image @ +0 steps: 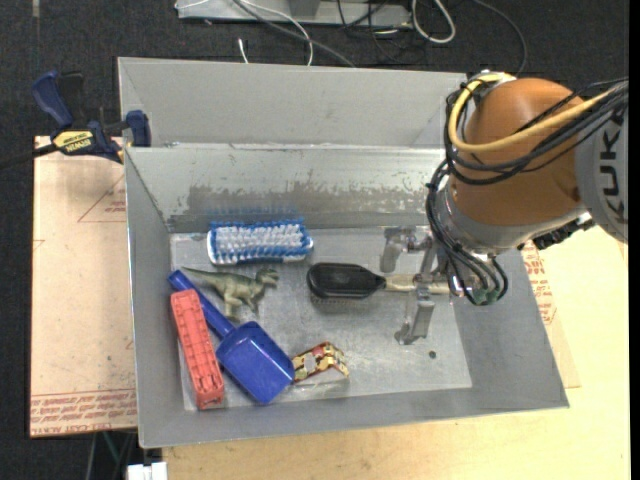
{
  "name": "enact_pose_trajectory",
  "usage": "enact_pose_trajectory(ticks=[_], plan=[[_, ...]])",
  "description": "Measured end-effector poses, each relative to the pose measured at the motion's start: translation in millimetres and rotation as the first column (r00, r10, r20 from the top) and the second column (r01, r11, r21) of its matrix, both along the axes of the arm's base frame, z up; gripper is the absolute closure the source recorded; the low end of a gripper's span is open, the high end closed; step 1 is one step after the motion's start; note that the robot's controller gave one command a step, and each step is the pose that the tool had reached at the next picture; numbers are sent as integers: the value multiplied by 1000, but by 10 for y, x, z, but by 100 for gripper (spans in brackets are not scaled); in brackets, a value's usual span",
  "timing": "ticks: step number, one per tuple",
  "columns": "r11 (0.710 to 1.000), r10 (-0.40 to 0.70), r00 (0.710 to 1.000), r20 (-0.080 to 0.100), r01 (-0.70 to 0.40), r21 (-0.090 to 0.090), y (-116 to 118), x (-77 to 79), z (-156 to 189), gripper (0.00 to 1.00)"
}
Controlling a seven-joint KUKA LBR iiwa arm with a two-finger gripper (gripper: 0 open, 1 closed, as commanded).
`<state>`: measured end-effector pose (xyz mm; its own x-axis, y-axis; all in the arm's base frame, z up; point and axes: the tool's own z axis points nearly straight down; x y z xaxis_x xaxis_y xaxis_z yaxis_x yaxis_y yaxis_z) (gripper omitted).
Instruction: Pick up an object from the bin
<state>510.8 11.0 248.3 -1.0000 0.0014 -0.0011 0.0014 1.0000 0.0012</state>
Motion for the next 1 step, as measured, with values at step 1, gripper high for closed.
enact_pose_trajectory(ticks=[1], plan=[[999, -43, 999, -4, 43, 2, 242, 321, -667, 0]])
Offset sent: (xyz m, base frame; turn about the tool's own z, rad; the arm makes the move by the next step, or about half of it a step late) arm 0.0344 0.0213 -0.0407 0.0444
